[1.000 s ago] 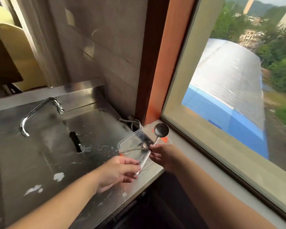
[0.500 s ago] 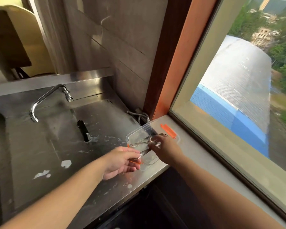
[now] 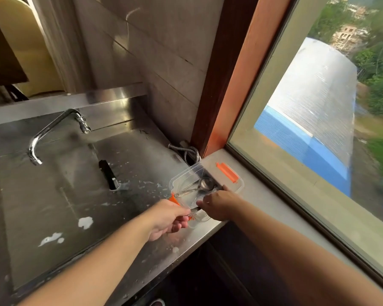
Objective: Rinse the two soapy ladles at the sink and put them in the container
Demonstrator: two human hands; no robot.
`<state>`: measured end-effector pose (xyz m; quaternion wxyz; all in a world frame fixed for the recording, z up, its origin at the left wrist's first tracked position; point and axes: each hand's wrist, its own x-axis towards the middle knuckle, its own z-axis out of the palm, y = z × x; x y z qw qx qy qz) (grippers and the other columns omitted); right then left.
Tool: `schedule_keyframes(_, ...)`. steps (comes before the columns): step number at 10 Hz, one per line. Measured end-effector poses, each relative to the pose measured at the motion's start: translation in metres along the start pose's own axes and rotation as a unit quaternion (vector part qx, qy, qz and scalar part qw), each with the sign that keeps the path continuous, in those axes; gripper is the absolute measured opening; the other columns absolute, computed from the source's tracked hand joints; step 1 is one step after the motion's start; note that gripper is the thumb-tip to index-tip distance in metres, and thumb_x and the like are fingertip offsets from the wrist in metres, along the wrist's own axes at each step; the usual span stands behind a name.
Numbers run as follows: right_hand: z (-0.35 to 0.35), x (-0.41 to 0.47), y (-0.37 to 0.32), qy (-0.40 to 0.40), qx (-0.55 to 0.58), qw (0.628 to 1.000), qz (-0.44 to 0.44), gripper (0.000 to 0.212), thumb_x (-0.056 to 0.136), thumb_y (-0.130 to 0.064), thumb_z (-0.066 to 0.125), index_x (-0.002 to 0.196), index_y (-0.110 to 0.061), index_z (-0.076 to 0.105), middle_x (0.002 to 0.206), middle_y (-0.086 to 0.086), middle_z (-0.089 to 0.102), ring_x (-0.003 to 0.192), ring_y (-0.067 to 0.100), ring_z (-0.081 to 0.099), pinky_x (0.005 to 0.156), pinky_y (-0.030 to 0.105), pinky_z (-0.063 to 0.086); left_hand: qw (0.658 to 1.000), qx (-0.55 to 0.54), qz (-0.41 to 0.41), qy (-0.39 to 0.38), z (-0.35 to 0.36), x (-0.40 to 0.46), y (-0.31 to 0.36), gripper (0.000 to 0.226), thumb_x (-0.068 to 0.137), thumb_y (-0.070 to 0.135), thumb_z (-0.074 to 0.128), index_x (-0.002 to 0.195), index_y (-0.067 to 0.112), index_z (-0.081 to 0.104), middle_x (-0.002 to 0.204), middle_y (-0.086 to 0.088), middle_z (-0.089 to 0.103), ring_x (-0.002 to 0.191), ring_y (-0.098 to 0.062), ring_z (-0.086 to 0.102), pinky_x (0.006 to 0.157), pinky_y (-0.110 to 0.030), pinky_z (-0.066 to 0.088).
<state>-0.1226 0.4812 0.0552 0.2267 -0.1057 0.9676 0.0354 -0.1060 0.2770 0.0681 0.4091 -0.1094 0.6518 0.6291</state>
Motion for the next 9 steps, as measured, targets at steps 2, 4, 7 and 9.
schedule_keyframes(2,0.011,0.017,0.004,-0.058,-0.020,0.998,0.012,0.061,0.102,-0.053,0.019,0.114,-0.021,0.070,0.122,0.004,0.070,0.124,0.023,0.056,0.114,0.054,0.017,1.000,-0.008,0.007,0.017,0.009,0.009,-0.005,0.018,0.096,0.014,0.066,0.083,0.002,0.067,0.058,-0.003,0.063,0.051,-0.011,0.058,0.045,-0.017,0.047)
schedule_keyframes(4,0.011,0.024,0.003,-0.106,-0.021,0.993,0.048,0.062,0.101,-0.055,0.017,0.128,-0.024,0.063,0.132,0.004,0.064,0.135,0.024,0.047,0.113,0.061,0.008,0.999,-0.020,0.015,0.026,0.012,0.009,-0.007,0.027,0.093,0.028,0.072,0.080,0.004,0.069,0.061,-0.003,0.065,0.048,-0.009,0.059,0.046,-0.017,0.048)
schedule_keyframes(7,0.002,0.018,-0.001,-0.126,-0.027,0.989,0.068,0.056,0.103,-0.051,0.022,0.134,-0.024,0.060,0.138,0.003,0.061,0.138,0.022,0.043,0.117,0.057,0.006,0.999,-0.043,0.021,0.007,0.002,0.006,-0.015,0.023,0.082,0.014,0.083,0.100,0.001,0.074,0.081,-0.011,0.074,0.062,-0.012,0.065,0.056,-0.020,0.055)
schedule_keyframes(9,-0.002,-0.010,0.001,0.064,0.067,0.996,0.012,0.036,0.103,-0.039,0.038,0.105,-0.021,0.068,0.108,0.007,0.072,0.102,0.031,0.064,0.083,0.034,0.039,0.989,0.087,0.093,0.073,-0.019,-0.011,-0.019,0.020,0.089,0.031,0.075,0.099,0.014,0.073,0.097,-0.009,0.076,0.069,-0.011,0.067,0.059,-0.022,0.057)
